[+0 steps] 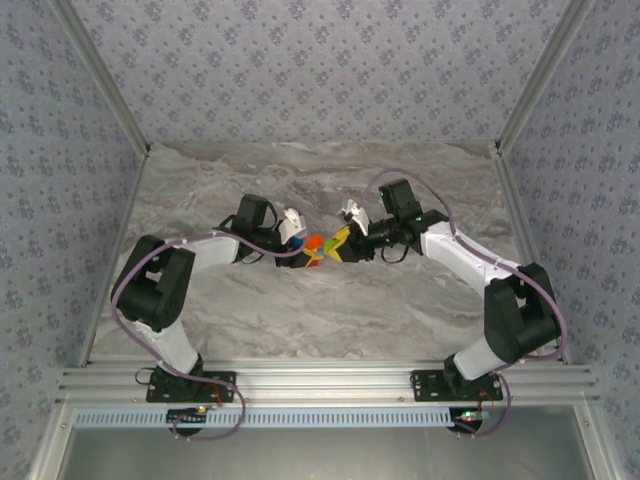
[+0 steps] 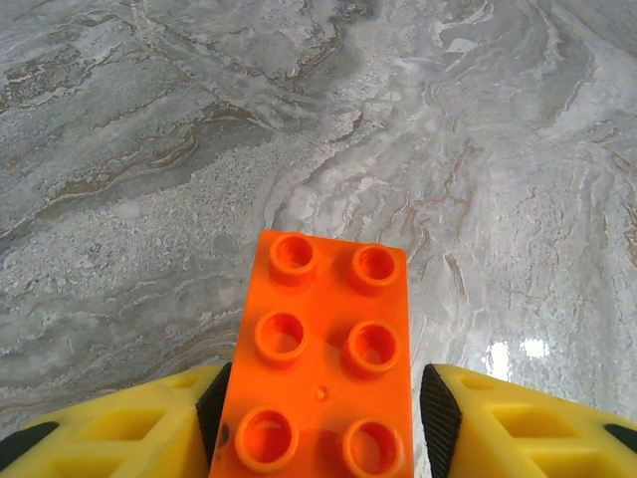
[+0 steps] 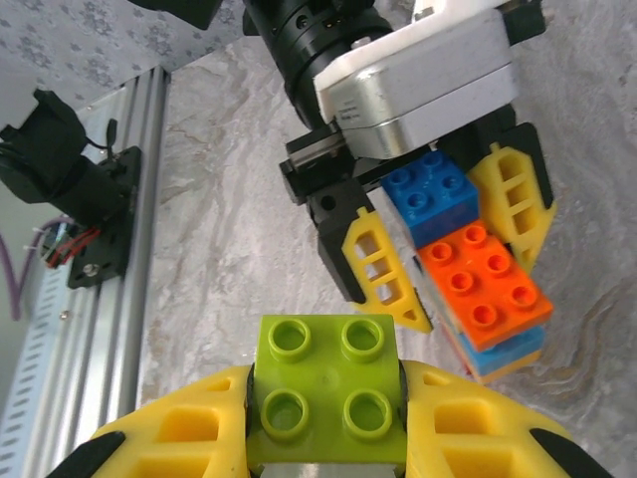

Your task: Assemble a carrot with lego

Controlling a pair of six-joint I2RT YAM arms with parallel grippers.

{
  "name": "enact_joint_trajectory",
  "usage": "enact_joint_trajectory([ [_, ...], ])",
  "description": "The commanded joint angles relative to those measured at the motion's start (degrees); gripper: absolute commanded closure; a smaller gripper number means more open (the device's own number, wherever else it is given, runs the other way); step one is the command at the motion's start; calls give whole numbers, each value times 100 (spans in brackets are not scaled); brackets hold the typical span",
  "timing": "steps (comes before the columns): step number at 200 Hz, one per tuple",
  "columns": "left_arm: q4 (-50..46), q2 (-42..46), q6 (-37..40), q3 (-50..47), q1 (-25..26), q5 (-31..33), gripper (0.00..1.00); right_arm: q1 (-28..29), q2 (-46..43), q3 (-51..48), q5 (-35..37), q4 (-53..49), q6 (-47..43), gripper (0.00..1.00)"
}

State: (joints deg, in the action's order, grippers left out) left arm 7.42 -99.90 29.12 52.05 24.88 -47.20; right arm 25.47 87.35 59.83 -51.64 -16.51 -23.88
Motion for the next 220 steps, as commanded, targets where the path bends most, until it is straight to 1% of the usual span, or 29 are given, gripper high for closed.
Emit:
enact_joint_trajectory([
  [1,-148,16,118,66,43,-143,48,-38,182,-6,260,430,-249,92],
  [34,-208,-3,126,102,38,-155,53,-104,573,363,228,240,-247,92],
  [73,-237,-12,154,129,46,-181,58,-97,841,458,303,297,-269,93],
  [97,-289,-8,197,134,43,-222,61,-109,863,348,380,551,-370,94],
  [113,-507,-19,283,197,36,-302,63,-118,830,250,486,818,-411,94],
  [140,-812,-40,357,300,-72,-650,66,-216,864,280,533,957,-437,95],
  [156,-957,-5,366,340,-136,-909,66,-289,956,413,434,888,-477,95],
  [190,-1259,58,446,427,-203,-1176,67,-357,1127,677,164,579,-694,95],
  [220,-1881,-31,720,681,-221,-1499,68,-363,1214,777,-117,411,-900,95],
])
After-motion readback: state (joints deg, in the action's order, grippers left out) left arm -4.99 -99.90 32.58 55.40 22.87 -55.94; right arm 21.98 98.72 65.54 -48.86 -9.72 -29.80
